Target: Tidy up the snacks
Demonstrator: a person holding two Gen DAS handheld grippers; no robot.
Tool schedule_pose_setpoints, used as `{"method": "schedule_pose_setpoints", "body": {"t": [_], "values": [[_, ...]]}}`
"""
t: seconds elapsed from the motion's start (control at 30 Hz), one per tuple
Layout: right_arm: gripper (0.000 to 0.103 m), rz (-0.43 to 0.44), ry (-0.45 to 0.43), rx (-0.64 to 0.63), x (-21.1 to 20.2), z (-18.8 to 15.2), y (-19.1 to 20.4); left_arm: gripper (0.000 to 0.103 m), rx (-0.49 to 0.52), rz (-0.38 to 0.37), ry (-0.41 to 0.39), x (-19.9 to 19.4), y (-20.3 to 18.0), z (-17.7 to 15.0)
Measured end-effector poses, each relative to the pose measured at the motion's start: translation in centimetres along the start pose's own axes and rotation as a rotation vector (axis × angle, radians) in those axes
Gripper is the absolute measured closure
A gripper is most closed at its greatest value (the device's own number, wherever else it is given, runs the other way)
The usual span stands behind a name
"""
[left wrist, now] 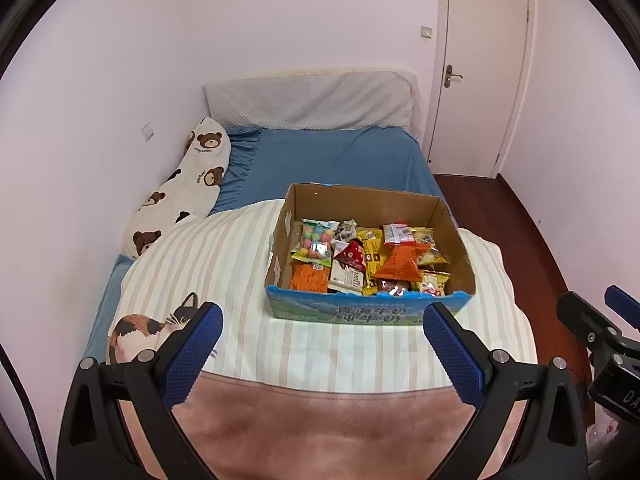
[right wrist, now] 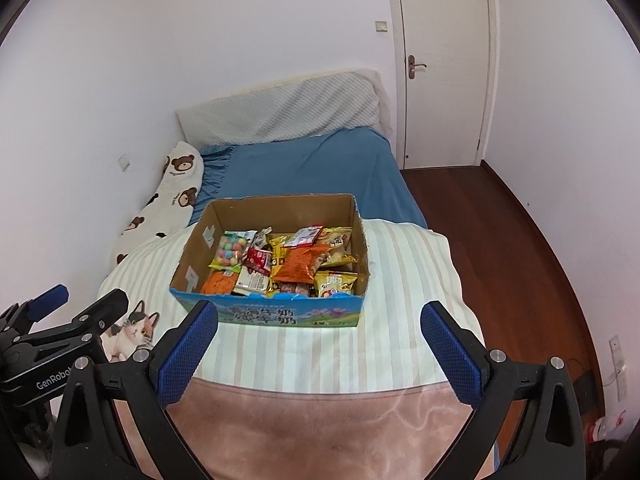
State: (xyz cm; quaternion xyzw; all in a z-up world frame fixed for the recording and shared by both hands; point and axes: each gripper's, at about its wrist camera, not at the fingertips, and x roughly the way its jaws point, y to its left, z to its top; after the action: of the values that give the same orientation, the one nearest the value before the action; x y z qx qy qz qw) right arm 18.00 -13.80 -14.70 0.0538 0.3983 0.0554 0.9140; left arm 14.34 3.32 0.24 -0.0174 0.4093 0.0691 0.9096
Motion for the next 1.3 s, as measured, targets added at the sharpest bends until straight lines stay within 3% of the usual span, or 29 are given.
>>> {"method": "schedule_pose_setpoints", "body": {"t": [0.63,1.3], "values": [[0.0,-0.046,0.089,0.029,8.9,2.4,-1.2,0.0,0.044,0.01,0.093,7.1,-0.8,2.7],[0.0,-0.057,0.097,0.003,10.1,2.6,-1.1,0.0,0.06,0.002,0.118,8.4,-1.1,2.8]]}}
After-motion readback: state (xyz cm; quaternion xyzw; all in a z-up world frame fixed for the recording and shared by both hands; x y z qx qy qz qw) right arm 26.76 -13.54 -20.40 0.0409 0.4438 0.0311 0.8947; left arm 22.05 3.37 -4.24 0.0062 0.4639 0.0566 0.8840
